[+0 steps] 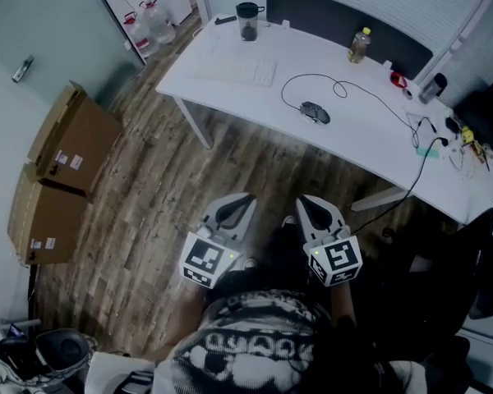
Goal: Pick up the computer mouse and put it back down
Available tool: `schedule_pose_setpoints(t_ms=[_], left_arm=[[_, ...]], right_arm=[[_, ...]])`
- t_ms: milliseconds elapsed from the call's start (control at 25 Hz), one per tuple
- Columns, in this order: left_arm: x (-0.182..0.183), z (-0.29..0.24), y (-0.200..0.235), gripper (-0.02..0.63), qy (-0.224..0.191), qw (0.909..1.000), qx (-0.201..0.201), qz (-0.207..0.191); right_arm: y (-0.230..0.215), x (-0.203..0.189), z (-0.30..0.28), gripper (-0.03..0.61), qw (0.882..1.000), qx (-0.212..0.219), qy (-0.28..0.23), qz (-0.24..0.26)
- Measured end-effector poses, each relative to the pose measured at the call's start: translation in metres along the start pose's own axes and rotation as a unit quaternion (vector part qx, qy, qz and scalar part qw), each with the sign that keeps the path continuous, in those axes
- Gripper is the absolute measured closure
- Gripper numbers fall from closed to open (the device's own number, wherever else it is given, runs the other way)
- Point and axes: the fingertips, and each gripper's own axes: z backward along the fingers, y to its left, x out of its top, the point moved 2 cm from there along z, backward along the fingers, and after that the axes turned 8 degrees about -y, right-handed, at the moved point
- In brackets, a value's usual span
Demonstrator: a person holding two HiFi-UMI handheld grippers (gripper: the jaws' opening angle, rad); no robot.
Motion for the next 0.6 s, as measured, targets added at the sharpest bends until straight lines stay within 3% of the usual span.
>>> schedule_pose_setpoints(t_ms=[320,600], left_arm=[[0.005,-0.106,0.017,0.603,0.019,0.9998,0.009,-0.001],[0.003,-0.170,0.018,0.603,0.044,0.9989,0.013,-0.006]], right_arm=[[-0.109,0.003,-0.042,0.577,1.000,0.007,0.016,0.009],[-0.171,-0.002,-0.062,0.578,1.000,0.016,0.019,-0.009]])
